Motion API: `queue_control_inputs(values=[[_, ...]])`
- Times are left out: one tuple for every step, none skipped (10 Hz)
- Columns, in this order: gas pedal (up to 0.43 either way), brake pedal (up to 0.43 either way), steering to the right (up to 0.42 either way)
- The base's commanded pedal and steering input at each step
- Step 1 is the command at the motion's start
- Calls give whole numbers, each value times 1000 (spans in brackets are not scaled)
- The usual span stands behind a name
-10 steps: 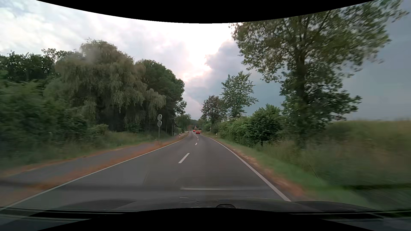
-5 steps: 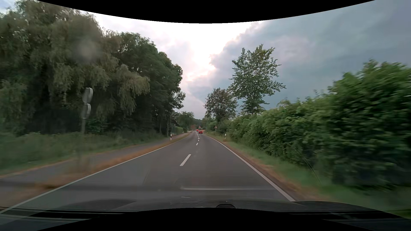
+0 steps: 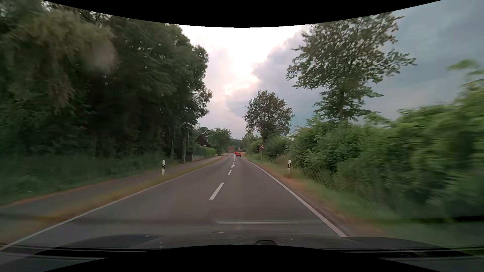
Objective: Follow the waypoints while adhering to traffic rules and regulations
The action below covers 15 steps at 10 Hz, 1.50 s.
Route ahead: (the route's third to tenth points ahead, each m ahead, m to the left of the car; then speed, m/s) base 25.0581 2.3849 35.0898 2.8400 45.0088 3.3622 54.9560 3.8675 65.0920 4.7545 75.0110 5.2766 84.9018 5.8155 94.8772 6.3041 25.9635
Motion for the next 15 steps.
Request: queue_control_inputs(values=[[268,0,-10],[268,0,-10],[248,0,-10],[240,0,-10],[228,0,-10],[209,0,-10],[189,0,-10],[169,0,-10],[150,0,-10],[150,0,-10],[138,0,-5],[138,0,-4],[130,0,-4],[130,0,-4],[130,0,-2]])
